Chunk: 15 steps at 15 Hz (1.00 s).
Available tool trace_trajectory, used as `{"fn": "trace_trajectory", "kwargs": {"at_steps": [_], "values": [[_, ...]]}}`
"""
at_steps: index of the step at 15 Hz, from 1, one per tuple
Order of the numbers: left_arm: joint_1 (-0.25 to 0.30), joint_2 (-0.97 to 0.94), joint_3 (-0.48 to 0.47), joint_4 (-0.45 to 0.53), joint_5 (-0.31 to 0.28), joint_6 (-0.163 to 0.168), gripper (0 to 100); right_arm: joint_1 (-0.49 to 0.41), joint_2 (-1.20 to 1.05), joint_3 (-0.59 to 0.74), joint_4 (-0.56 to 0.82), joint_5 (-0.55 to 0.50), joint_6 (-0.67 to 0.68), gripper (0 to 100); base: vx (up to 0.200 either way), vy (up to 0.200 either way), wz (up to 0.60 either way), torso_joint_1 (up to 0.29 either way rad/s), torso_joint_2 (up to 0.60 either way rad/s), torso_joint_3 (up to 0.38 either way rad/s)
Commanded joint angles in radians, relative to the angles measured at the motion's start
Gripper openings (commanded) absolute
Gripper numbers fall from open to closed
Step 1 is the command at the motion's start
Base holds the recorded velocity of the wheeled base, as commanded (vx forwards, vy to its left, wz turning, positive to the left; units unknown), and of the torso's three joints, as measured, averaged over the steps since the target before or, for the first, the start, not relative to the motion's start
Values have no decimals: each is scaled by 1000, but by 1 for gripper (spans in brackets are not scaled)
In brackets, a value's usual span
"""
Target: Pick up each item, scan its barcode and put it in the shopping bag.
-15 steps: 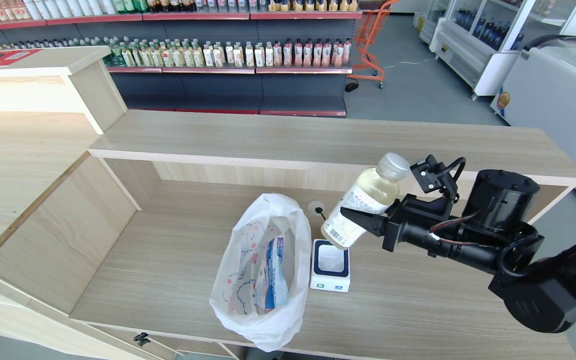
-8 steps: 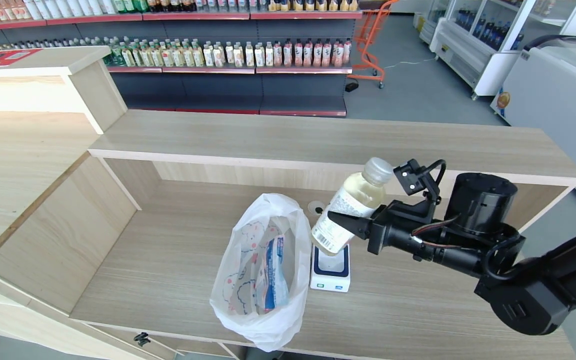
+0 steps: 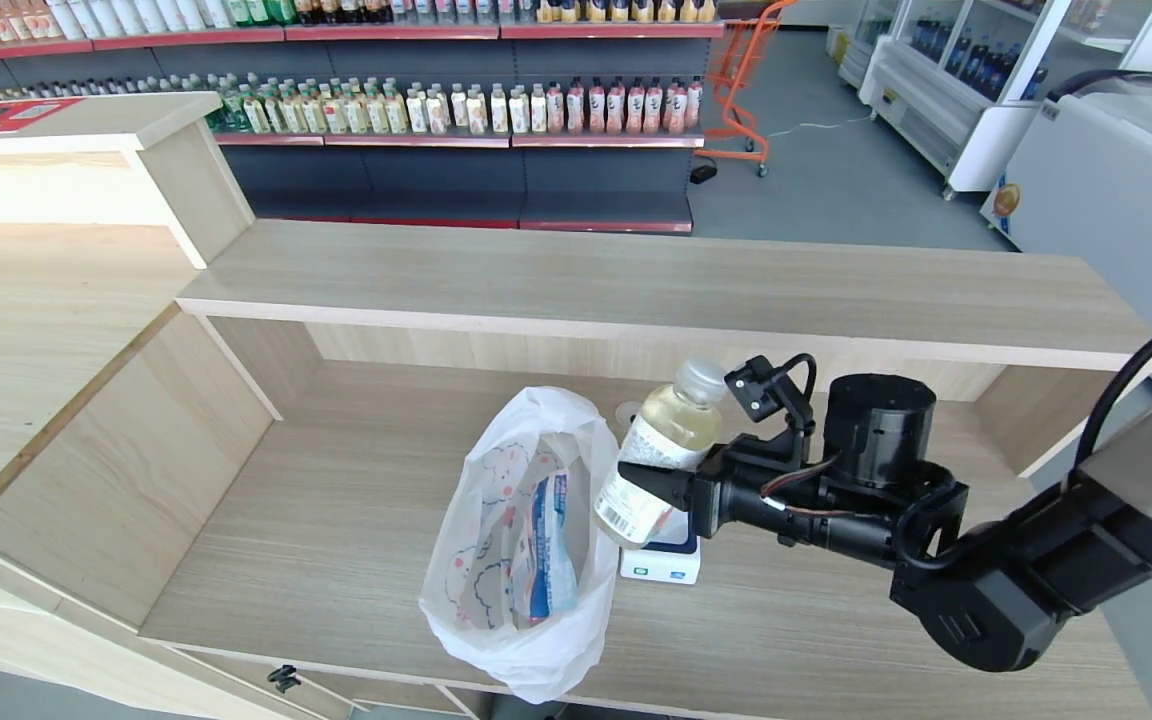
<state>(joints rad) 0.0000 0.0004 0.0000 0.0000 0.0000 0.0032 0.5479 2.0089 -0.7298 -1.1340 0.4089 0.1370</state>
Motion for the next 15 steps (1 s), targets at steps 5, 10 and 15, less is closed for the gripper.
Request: {"fn": "trace_trajectory", "kwargs": {"at_steps": [5,10,15], "values": [[0,1,0,0,0,0,100,7,244,-203,-4,7,-94,0,0,0,0,0,0,0],[0,1,0,0,0,0,100,49,375,-398,-29,5,-97,0,0,0,0,0,0,0],[0,1,0,0,0,0,100,55,487,-500,-24,4,-189,0,0,0,0,0,0,0]]}}
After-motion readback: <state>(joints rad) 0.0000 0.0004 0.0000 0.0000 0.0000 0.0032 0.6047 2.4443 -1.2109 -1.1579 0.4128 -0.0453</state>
